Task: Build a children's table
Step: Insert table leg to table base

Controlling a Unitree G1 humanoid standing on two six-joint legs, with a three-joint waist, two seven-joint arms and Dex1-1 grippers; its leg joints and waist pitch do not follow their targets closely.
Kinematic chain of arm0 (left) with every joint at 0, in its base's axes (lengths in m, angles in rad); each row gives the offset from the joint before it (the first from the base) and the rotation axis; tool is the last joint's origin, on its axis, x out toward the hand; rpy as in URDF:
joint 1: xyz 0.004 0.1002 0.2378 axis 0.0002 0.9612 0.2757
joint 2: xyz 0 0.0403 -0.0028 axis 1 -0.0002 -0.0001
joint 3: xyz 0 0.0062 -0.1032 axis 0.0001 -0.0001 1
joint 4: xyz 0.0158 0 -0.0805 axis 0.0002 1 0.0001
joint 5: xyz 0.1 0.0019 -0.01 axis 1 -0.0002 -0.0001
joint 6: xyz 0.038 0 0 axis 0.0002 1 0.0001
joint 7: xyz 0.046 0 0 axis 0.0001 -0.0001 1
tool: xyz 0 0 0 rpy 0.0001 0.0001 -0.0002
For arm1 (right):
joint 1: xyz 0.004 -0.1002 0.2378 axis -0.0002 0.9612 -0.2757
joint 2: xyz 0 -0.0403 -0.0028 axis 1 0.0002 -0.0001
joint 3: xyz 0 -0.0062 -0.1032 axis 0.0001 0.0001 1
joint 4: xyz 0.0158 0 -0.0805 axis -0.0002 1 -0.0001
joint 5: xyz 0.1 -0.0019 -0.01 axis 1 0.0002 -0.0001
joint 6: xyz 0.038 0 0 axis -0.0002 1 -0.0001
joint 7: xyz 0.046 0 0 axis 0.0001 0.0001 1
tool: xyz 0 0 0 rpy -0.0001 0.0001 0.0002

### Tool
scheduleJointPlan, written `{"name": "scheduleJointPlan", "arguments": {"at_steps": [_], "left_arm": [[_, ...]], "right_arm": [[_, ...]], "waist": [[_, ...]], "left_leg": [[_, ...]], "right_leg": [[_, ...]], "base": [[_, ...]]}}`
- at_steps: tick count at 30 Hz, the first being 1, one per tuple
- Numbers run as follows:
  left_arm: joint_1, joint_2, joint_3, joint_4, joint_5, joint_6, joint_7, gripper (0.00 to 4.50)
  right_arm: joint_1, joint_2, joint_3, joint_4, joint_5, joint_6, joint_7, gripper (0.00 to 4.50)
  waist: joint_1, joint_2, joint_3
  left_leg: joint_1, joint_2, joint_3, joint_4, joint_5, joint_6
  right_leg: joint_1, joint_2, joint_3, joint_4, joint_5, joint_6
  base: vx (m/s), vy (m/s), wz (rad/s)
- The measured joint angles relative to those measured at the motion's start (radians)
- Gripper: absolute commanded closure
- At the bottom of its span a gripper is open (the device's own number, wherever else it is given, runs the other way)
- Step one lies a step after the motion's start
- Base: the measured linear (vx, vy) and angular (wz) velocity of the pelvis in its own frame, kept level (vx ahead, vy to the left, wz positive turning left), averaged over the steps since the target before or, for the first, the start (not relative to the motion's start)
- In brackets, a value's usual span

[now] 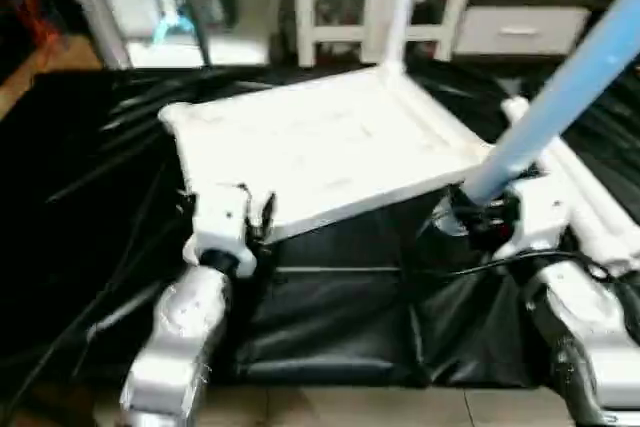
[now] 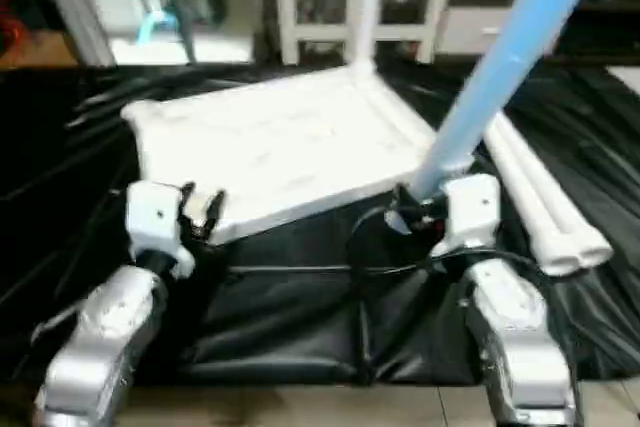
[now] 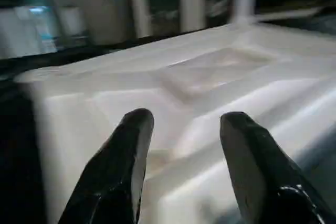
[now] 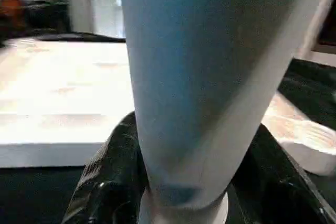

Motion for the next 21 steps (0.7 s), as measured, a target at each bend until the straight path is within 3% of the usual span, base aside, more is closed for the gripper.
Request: {"name": "scheduleJointPlan", "arguments": {"at_steps": [3, 6, 10, 14, 17, 21], "left_arm": [[-0.074, 0.063, 0.047, 0.085, 0.020, 0.001, -0.006, 2.11], [-0.141, 0.124, 0.074, 0.163, 0.028, -0.002, -0.012, 2.11], [-0.209, 0.160, 0.073, 0.247, 0.019, -0.012, -0.071, 2.11], [-0.291, 0.184, 0.017, 0.371, 0.030, -0.024, -0.163, 2.11], [-0.367, 0.198, -0.030, 0.477, 0.060, -0.051, -0.225, 2.11], [-0.477, 0.208, -0.090, 0.632, 0.119, -0.105, -0.265, 2.11]], "right_arm": [[-0.009, 0.005, 0.017, -0.001, 0.000, 0.000, 0.002, 2.66], [-0.008, 0.006, 0.025, -0.002, -0.001, 0.001, 0.004, 2.66], [-0.009, 0.007, 0.023, -0.001, -0.001, 0.000, 0.002, 2.66], [-0.013, 0.018, 0.020, 0.001, -0.001, 0.000, -0.007, 2.66], [-0.016, 0.021, 0.020, 0.003, -0.002, 0.000, -0.009, 2.66], [-0.018, 0.026, 0.025, 0.006, -0.002, 0.000, -0.011, 2.66]], "waist": [[0.019, 0.004, 0.003], [0.021, 0.005, 0.006], [0.021, 0.005, 0.007], [0.021, 0.005, 0.007], [0.023, 0.005, 0.006], [0.024, 0.006, 0.007]], "left_leg": [[0.005, 0.009, 0.013, 0.000, 0.000, -0.005], [0.013, 0.012, 0.031, 0.000, 0.000, -0.005], [0.014, 0.012, 0.042, 0.000, 0.000, -0.005], [0.010, 0.012, 0.049, -0.002, 0.000, -0.005], [-0.004, 0.013, 0.052, -0.003, 0.010, 0.009], [-0.007, 0.013, 0.055, -0.011, 0.016, 0.015]], "right_leg": [[0.013, -0.001, -0.003, -0.020, 0.012, -0.012], [0.014, -0.006, 0.005, -0.026, 0.020, -0.013], [0.013, -0.014, 0.006, -0.033, 0.028, -0.010], [0.007, -0.020, 0.005, -0.040, 0.038, -0.002], [-0.004, -0.021, 0.005, -0.040, 0.053, 0.003], [-0.011, -0.020, 0.007, -0.043, 0.053, 0.005]], "base": [[-0.085, 0.056, 0.04], [-0.092, 0.063, 0.00], [-0.036, 0.028, -0.02], [0.000, 0.000, 0.00], [0.000, 0.000, 0.00], [0.000, 0.000, 0.00]]}}
